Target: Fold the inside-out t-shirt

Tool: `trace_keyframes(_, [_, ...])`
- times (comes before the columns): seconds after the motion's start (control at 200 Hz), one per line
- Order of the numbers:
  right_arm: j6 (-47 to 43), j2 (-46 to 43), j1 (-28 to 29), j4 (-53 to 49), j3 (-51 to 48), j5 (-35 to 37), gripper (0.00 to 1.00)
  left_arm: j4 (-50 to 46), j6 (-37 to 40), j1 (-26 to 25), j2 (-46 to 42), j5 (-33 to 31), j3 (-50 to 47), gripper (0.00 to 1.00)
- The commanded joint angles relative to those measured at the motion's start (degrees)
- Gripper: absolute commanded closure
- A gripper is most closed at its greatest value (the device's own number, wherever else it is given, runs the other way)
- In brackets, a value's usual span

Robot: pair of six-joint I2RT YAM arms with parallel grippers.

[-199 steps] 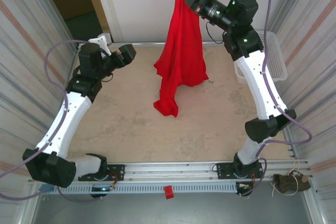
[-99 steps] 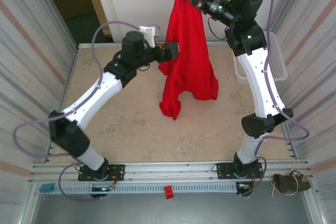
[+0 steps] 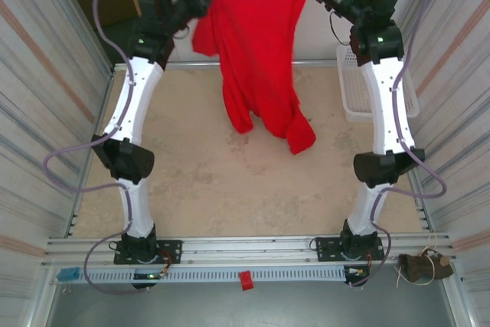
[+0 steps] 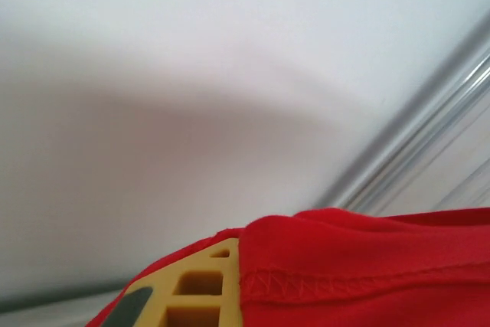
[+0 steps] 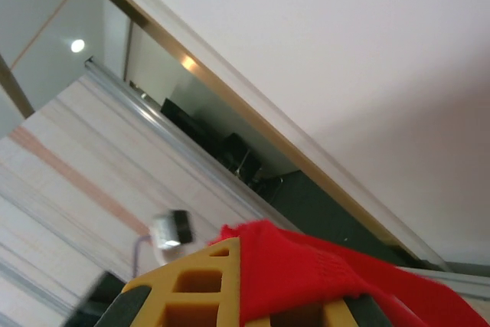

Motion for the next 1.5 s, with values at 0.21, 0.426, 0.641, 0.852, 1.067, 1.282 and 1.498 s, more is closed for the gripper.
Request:
trace_keyframes(0.21, [-2.1, -6.8, -2.2, 3.4, -5.9, -1.6, 1.00, 4.6, -7.4, 4.1, -7.0, 5.9, -5.2, 1.00])
trace_keyframes(0.426, [-5.2, -31.9, 2.8, 15.0, -59.4, 2.5, 1.00, 10.0, 3.1, -1.4, -34.3, 5.5, -56.0, 1.00])
trace_keyframes(0.641, [-4.9, -56.7, 13.3, 13.3, -106.2, 17.9, 1.00, 10.7, -0.9, -11.0, -59.3, -0.8, -99.4, 1.00])
trace_keyframes(0.852, [0.9, -72.7, 22.3, 0.3, -126.8, 29.0, 1.00, -0.4, -8.2, -21.3, -82.3, -12.6, -115.6, 0.40])
trace_keyframes(1.067, [-0.3, -75.0, 24.3, -4.8, -129.9, 31.4, 1.00, -5.1, -2.3, -16.7, -78.4, -10.9, -108.5, 0.28])
trace_keyframes(1.282, [-1.4, -75.0, 24.3, -6.9, -129.0, 33.0, 1.00, -6.7, 9.8, -26.7, -56.1, -13.8, -98.4, 0.28])
trace_keyframes(1.498, [-2.3, -75.2, 24.1, -8.0, -127.9, 33.8, 1.00, -14.1, 16.9, -37.2, -43.1, -24.0, -94.7, 0.25])
